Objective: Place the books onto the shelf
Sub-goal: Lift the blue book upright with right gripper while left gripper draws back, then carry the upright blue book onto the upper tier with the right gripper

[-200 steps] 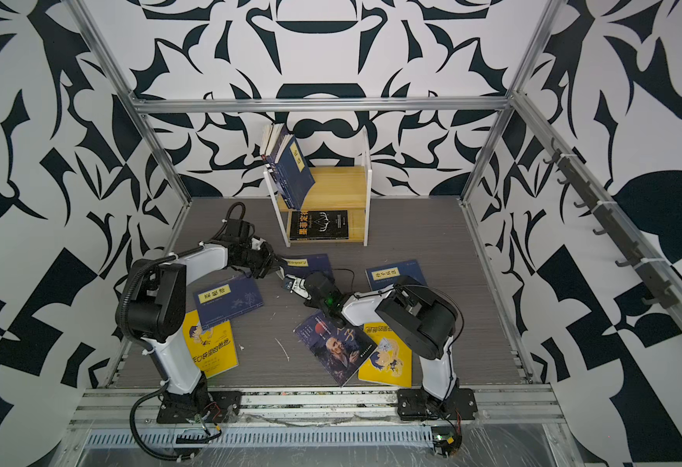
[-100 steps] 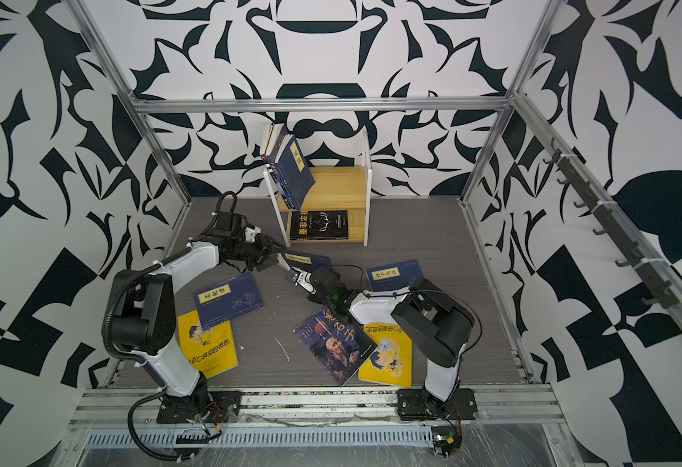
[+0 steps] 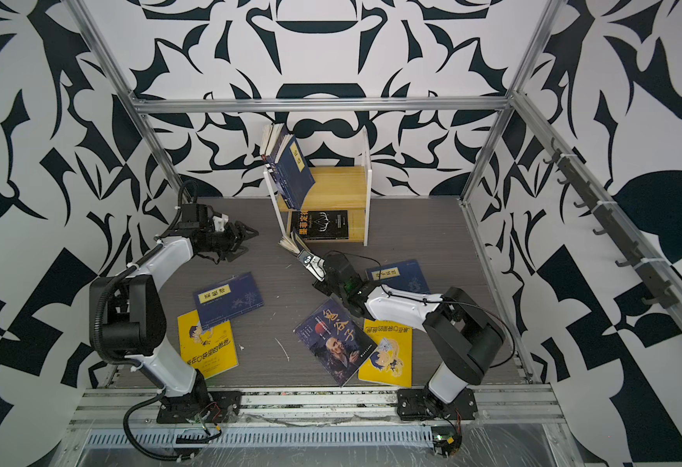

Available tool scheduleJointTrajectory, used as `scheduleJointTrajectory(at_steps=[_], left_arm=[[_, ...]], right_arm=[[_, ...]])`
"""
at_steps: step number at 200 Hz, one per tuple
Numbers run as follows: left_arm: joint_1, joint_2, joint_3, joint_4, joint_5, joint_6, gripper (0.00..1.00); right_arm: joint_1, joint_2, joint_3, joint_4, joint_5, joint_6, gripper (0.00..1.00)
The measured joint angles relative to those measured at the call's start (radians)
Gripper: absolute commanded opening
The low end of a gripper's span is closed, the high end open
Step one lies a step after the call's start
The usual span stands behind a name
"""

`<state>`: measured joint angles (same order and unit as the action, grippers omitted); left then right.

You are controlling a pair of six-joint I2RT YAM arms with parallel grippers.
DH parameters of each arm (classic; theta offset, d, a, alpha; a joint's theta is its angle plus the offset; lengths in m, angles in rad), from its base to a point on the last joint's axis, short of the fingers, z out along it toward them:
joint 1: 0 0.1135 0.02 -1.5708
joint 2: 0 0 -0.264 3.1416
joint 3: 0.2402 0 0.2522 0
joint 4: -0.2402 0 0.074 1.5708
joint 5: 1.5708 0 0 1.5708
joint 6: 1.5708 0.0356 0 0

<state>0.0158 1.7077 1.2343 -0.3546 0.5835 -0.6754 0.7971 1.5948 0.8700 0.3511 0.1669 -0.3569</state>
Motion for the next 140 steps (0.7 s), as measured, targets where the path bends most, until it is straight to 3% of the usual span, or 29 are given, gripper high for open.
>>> scheduleJointTrajectory(at_steps=[28, 33, 69, 140], left_arm=[[0.001, -0.034, 0.0, -0.016, -0.015, 0.064, 0.84], [0.001, -0.042, 0.0, -0.019, -0.021, 0.077, 0.89], [0.001, -0.108, -0.005, -0.04, -0.053, 0.192, 0.99], [0.102, -0.236, -0.068, -0.063, -0.087, 0.325, 1.0]], right_arm=[[-0.016, -0.055, 0.002, -0.019, -0.064, 0.095, 0.0], [-0.017, -0.066, 0.005, -0.025, -0.076, 0.109, 0.0], [-0.035, -0.134, 0.074, -0.056, -0.153, 0.22, 0.0], [-0.137, -0.17, 0.243, -0.04, -0.192, 0.42, 0.0]])
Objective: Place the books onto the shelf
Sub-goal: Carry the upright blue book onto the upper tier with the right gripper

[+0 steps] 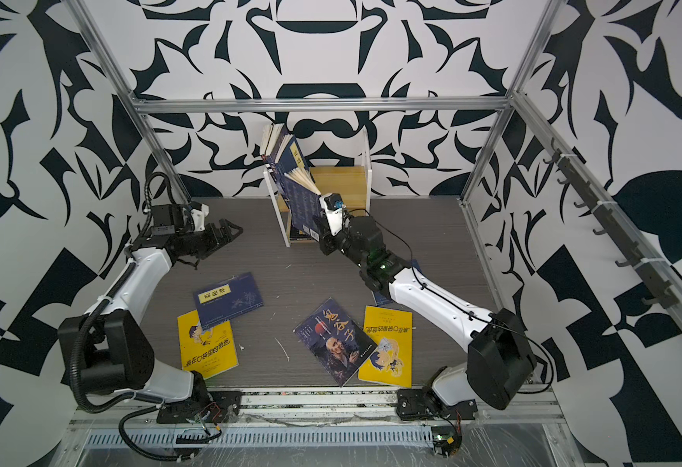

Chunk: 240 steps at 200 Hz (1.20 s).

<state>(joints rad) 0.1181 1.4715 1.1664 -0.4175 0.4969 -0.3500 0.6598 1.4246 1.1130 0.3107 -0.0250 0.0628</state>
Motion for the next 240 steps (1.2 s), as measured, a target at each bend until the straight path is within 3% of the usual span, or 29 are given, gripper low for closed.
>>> scheduleJointTrajectory(at_steps=[36, 72, 152, 240], left_arm=[[0.076, -0.044, -0.014, -0.005, 0.006, 0.013, 1.0], [0.131, -0.058, -0.014, -0.005, 0.014, 0.013, 1.0], [0.136, -0.058, -0.01, -0.016, 0.027, 0.032, 1.0], [0.136, -0.058, -0.005, -0.018, 0.043, 0.033, 1.0]], right_arm=[[-0.037, 0.033, 0.118, -0.012, 0.071, 0.039, 0.0], [-0.04, 0.117, 0.212, 0.022, 0.218, 0.038, 0.0], [-0.016, 0.359, 0.409, 0.011, 0.492, 0.063, 0.0], [0.025, 0.514, 0.521, 0.016, 0.462, 0.083, 0.0]])
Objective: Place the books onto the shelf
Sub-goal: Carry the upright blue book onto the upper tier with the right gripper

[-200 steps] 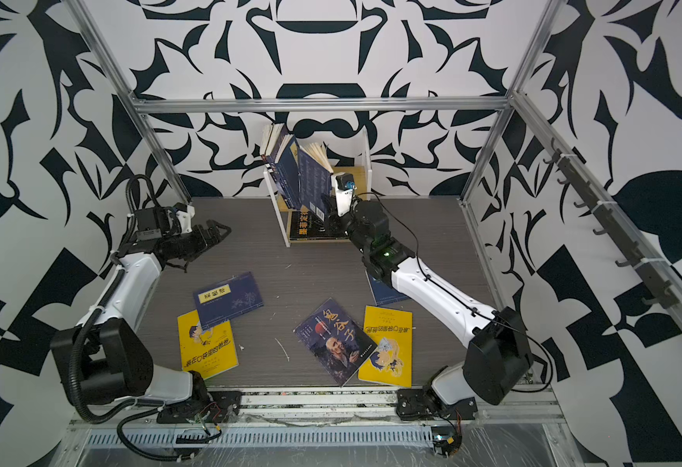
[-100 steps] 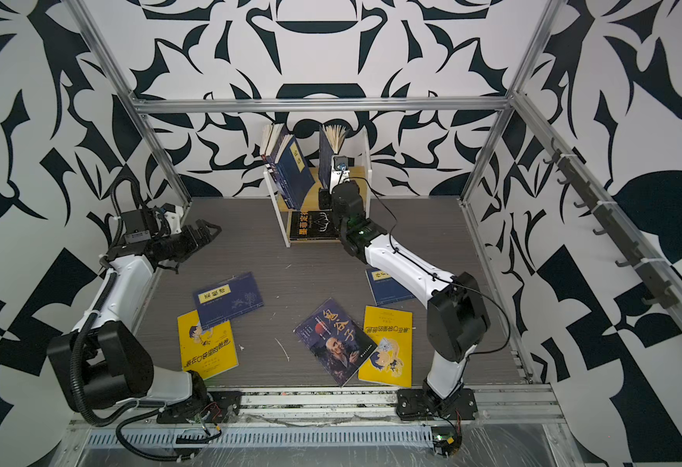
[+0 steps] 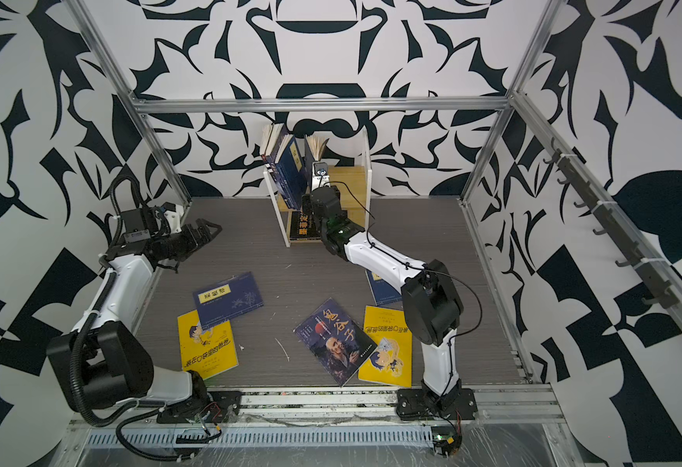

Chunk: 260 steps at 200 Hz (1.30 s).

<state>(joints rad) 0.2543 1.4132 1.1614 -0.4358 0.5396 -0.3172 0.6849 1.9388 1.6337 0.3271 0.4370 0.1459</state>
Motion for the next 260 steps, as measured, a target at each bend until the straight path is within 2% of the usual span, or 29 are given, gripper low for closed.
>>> scheduleJointTrajectory(at_steps=[88, 154, 203, 260], left_arm=[[0.0, 0.0, 0.004, -0.003, 0.001, 0.001, 1.0], [0.0, 0.0, 0.004, -0.003, 0.001, 0.003, 1.0], [0.001, 0.0, 0.004, -0.003, 0.0, 0.003, 1.0], [0.003, 0.0, 0.004, -0.003, 0.0, 0.003, 1.0]], right_arm=[[0.004, 0.077, 0.067, 0.046, -0.097, -0.068, 0.0], [0.002, 0.077, -0.009, 0.191, -0.168, -0.118, 0.0], [-0.005, 0.063, -0.057, 0.253, -0.225, -0.147, 0.13], [0.0, 0.041, -0.113, 0.248, -0.311, -0.187, 0.26]])
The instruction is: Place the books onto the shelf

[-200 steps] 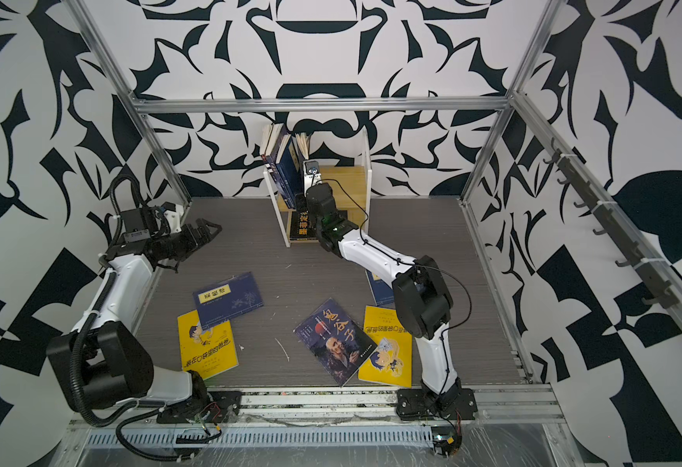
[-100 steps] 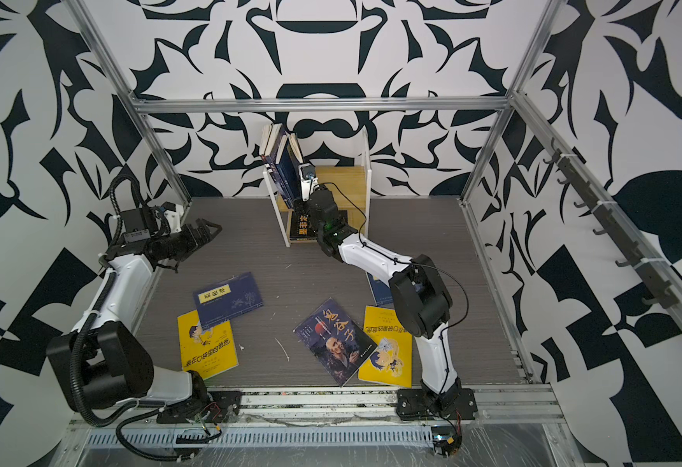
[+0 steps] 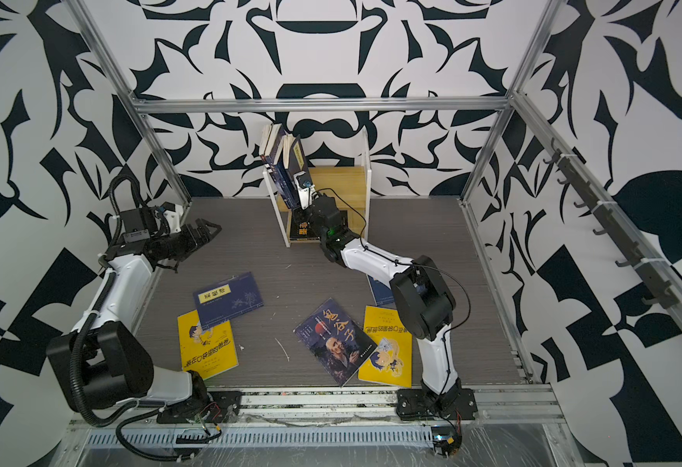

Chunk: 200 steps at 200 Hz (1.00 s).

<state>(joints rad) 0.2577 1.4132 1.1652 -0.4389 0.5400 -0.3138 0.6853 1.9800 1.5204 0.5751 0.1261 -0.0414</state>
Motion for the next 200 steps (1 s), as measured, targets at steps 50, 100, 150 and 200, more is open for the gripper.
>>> scheduleJointTrajectory(at_steps=[50, 100, 150, 200], left_arm=[[0.0, 0.0, 0.0, 0.0, 0.0, 0.0, 1.0], [0.0, 0.0, 0.0, 0.0, 0.0, 0.0, 1.0], [0.0, 0.0, 0.0, 0.0, 0.0, 0.0, 1.0], [0.0, 0.0, 0.0, 0.0, 0.001, 0.0, 1.0]], right_arm=[[0.006, -0.053, -0.071, -0.031, -0.066, -0.027, 0.31], [0.002, -0.134, -0.154, -0.048, -0.129, -0.023, 0.56], [-0.094, -0.164, -0.179, -0.055, -0.207, 0.098, 0.72], [-0.139, -0.079, 0.037, -0.198, -0.074, 0.145, 0.32]])
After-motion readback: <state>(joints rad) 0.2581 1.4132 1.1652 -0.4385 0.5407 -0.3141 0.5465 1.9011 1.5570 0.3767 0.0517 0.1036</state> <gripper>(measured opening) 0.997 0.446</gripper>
